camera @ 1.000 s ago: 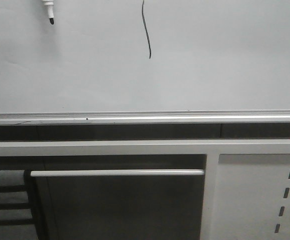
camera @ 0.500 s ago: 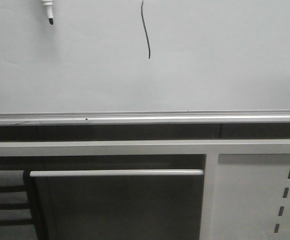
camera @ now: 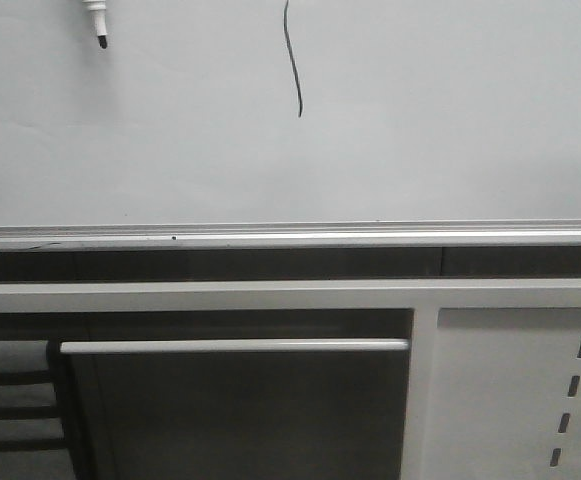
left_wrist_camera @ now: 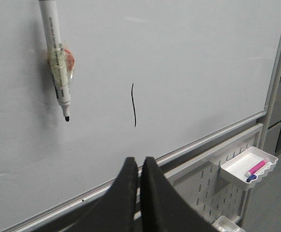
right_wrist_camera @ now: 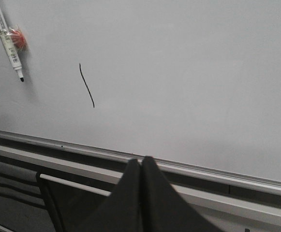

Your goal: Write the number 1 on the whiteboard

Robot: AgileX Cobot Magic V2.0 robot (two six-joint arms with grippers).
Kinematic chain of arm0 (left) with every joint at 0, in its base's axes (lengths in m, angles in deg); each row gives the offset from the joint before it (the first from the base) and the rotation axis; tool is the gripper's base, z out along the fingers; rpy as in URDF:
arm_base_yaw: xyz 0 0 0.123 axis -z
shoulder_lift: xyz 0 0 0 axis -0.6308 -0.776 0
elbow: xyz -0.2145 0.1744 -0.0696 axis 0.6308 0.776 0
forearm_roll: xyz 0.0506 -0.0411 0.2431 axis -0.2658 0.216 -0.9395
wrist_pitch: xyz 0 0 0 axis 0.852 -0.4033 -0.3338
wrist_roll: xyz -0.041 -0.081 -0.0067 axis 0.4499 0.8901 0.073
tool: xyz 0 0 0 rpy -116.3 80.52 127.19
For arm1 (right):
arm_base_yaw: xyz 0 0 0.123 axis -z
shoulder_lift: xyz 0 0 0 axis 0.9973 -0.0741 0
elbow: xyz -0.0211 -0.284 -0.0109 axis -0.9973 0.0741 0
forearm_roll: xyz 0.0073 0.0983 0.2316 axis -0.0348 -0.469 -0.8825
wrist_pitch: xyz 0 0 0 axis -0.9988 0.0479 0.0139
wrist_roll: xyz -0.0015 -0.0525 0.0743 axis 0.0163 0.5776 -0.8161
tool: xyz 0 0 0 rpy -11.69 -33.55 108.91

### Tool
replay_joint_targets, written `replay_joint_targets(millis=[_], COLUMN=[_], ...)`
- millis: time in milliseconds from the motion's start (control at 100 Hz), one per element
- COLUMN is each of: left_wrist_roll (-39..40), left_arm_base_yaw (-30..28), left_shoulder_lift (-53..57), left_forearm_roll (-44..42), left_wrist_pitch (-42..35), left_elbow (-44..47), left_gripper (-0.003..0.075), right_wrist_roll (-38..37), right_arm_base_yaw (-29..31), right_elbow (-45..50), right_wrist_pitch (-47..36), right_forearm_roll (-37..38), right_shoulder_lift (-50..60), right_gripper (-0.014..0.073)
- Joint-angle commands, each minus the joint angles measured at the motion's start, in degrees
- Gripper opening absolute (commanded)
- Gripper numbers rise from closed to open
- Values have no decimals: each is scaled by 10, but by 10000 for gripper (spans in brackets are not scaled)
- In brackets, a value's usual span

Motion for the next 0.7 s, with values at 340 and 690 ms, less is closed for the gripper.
replay_joint_targets(millis=[340, 690], left_wrist_roll=[0, 271], left_arm_base_yaw=[1, -114], left_shoulder_lift=[-4, 2], left_forearm_roll=[1, -290], left_wrist_pitch=[-29, -31], left_elbow=[-16, 15], left_gripper=[-20, -20], right_wrist_roll=[0, 0], right_arm_base_yaw=[4, 4], right_elbow=[-14, -14], right_wrist_pitch=[-36, -36], right_forearm_roll=[-7, -7], right_shoulder_lift=[8, 8], right_gripper=[-64, -64])
